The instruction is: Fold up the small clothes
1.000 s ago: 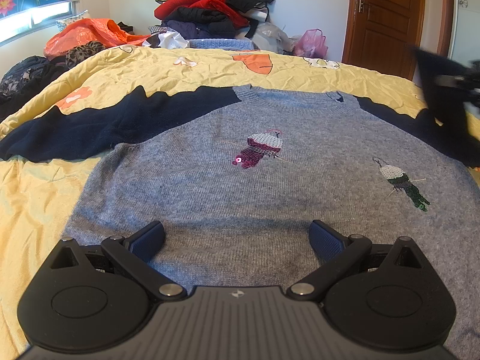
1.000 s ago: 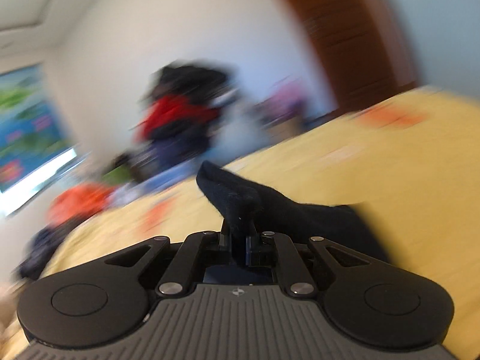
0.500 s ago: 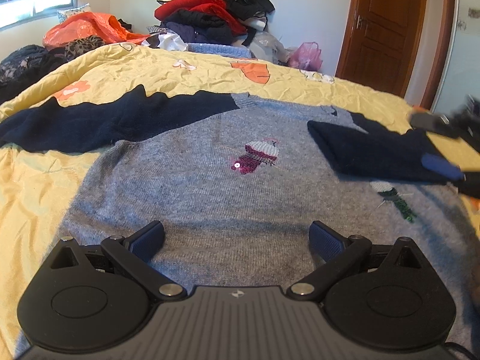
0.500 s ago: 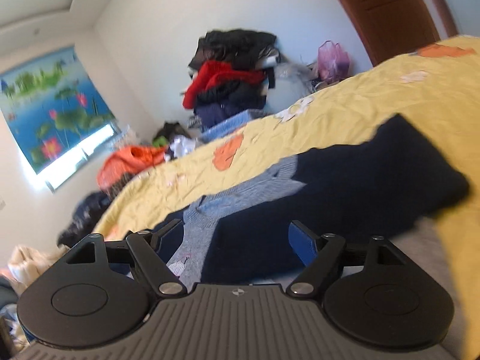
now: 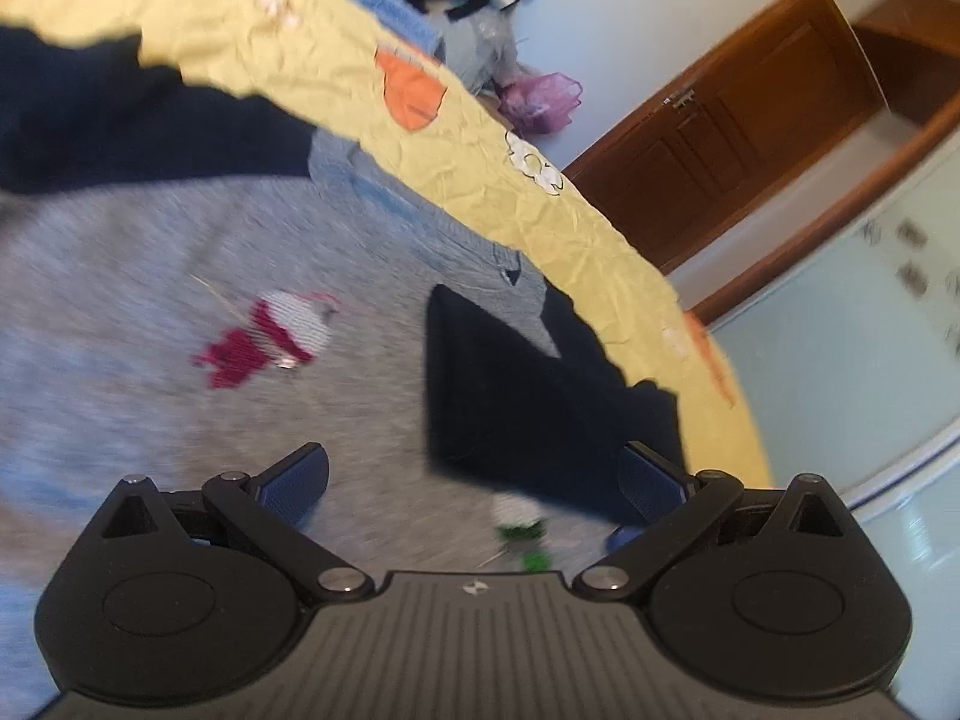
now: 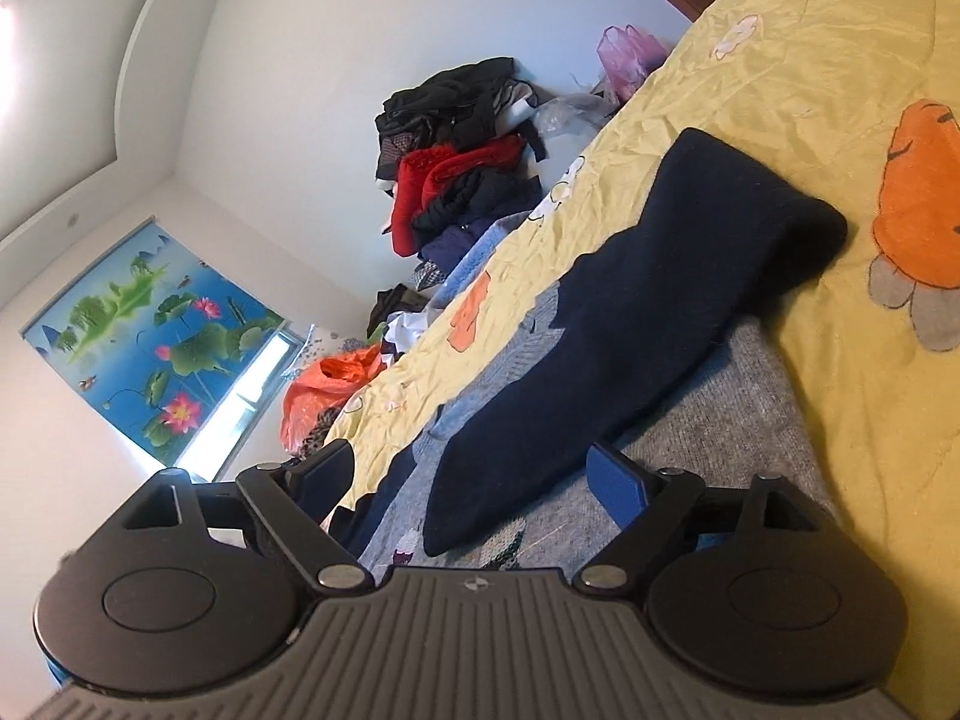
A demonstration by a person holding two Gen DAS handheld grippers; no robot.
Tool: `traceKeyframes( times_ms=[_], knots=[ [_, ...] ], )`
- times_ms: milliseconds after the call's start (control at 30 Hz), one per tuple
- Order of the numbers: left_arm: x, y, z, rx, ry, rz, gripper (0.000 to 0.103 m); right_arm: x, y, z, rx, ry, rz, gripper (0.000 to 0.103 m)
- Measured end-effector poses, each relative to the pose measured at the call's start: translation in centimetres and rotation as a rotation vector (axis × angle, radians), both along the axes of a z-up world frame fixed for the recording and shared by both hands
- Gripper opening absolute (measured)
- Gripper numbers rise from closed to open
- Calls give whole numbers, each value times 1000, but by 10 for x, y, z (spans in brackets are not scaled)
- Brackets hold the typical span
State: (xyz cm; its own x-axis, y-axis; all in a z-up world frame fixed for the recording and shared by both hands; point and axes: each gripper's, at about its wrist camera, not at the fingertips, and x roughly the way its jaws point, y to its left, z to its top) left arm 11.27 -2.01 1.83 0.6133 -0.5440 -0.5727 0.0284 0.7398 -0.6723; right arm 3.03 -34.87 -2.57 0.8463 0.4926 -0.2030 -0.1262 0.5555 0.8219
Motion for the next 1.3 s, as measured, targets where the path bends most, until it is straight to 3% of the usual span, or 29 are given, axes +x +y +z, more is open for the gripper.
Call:
traceKeyframes(
  times_ms=[33,100,133,167,233,267,300,400,500,600,800,967,1033,1133,1200,1300],
  knots=[
    [8,-4,-4,-26,26,2,101,0,-1,0,5,-1,0,86],
    [21,-15,-12,-45,78,-3,78,-2,-2,0,18,-5,0,87],
    [26,-20,-14,-45,94,-11,72,-3,-3,0,22,-6,1,87],
    [29,-25,-14,-29,93,-11,60,-3,-4,0,24,-7,2,87],
    [33,-33,-13,14,85,-2,50,-3,-3,0,25,-9,3,89],
    [35,-34,-13,29,87,9,34,-3,-3,1,24,-11,5,89],
    [37,-36,-15,51,100,16,9,-3,-3,1,25,-12,5,90],
    [40,-36,-12,106,93,25,6,-2,-3,0,30,-16,9,91],
    [29,-42,12,267,-43,29,6,-2,-5,-1,39,-19,9,91],
    [17,-35,32,373,-135,60,6,-2,-5,-1,44,-21,9,91],
    [13,8,26,464,-140,160,6,-3,-3,0,30,-22,13,92],
    [12,24,-5,465,-92,187,6,-4,-2,0,23,-24,16,93],
    [10,19,-9,494,-136,179,6,-4,-2,1,19,-25,18,93],
    [2,20,-15,477,-176,208,7,-5,0,4,-5,-12,5,92],
    [2,24,-15,451,-172,212,8,-7,2,20,-70,-23,-27,92],
    [3,31,-18,402,-165,214,8,4,10,57,-212,-141,-48,97]
  ],
)
